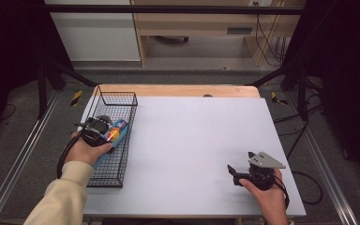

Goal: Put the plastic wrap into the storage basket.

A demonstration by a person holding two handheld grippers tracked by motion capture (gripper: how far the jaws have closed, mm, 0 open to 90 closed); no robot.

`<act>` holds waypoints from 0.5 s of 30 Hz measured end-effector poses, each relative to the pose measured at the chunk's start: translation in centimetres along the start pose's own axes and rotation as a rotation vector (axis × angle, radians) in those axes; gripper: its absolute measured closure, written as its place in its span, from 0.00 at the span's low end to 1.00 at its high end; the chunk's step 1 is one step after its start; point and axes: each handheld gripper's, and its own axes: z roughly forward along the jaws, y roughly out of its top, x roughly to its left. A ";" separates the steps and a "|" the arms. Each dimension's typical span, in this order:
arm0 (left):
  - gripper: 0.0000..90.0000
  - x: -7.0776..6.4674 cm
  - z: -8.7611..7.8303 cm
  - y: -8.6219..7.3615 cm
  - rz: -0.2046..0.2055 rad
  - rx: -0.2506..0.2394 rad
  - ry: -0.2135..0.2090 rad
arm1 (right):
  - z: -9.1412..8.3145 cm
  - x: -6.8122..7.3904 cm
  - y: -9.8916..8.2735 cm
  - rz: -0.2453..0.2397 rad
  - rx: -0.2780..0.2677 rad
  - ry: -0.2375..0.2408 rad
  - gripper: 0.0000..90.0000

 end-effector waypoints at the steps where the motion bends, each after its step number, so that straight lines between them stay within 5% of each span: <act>1: 0.34 -0.1 0.0 0.0 0.003 -0.002 0.001 | 0.0 0.0 0.0 -0.001 -0.001 0.000 0.11; 7: 0.34 0.0 -0.5 -0.4 0.000 -0.042 0.003 | 0.0 0.0 0.0 0.000 -0.001 0.000 0.11; 15: 0.29 -0.6 -2.2 -1.6 0.011 -0.197 0.028 | -0.1 -0.1 0.0 -0.002 -0.005 -0.006 0.11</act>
